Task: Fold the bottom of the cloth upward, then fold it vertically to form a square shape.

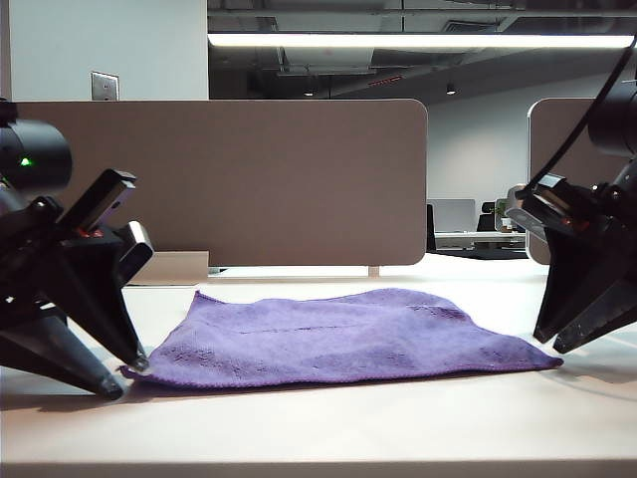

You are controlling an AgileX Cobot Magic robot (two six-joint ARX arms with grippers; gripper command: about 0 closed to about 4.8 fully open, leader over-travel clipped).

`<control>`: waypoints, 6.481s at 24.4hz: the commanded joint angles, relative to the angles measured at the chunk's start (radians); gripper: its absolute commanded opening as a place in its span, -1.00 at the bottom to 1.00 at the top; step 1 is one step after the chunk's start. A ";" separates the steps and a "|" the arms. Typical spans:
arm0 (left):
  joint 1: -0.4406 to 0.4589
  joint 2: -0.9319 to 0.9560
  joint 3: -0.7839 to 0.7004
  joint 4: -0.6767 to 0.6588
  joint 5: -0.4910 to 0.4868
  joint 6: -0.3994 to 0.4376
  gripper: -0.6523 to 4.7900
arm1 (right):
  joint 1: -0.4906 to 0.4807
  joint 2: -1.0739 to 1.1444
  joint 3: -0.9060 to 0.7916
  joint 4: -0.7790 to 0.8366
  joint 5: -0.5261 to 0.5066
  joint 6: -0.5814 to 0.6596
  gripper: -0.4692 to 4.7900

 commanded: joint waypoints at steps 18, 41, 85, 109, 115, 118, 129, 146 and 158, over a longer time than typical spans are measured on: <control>-0.008 0.018 -0.002 0.071 0.010 -0.051 -0.32 | 0.000 0.016 0.003 0.005 -0.003 -0.005 -0.41; -0.008 0.027 -0.002 0.083 -0.011 -0.066 -0.32 | 0.000 0.073 0.003 -0.010 -0.033 -0.005 -0.67; -0.008 -0.117 0.000 0.154 0.109 -0.122 -0.78 | 0.015 -0.041 0.020 -0.061 -0.213 -0.002 -0.83; -0.006 -0.189 0.000 0.494 0.082 -0.339 -0.78 | 0.024 -0.101 0.105 -0.027 -0.079 0.073 -0.20; -0.005 -0.189 0.001 0.497 0.078 -0.339 -0.78 | 0.021 -0.055 0.103 -0.134 -0.050 0.047 0.16; -0.005 -0.189 0.001 0.522 0.068 -0.366 -0.78 | 0.021 -0.026 0.102 -0.153 -0.056 0.047 0.19; 0.013 -0.189 0.061 0.565 0.063 -0.430 -0.78 | 0.021 -0.006 0.100 -0.101 -0.085 0.051 0.19; 0.109 -0.185 0.064 0.568 0.033 -0.421 -0.78 | 0.039 -0.006 0.099 -0.113 -0.280 0.051 -0.03; 0.111 -0.184 0.064 0.584 0.041 -0.425 -0.78 | 0.061 0.001 -0.027 0.059 -0.513 0.217 -0.02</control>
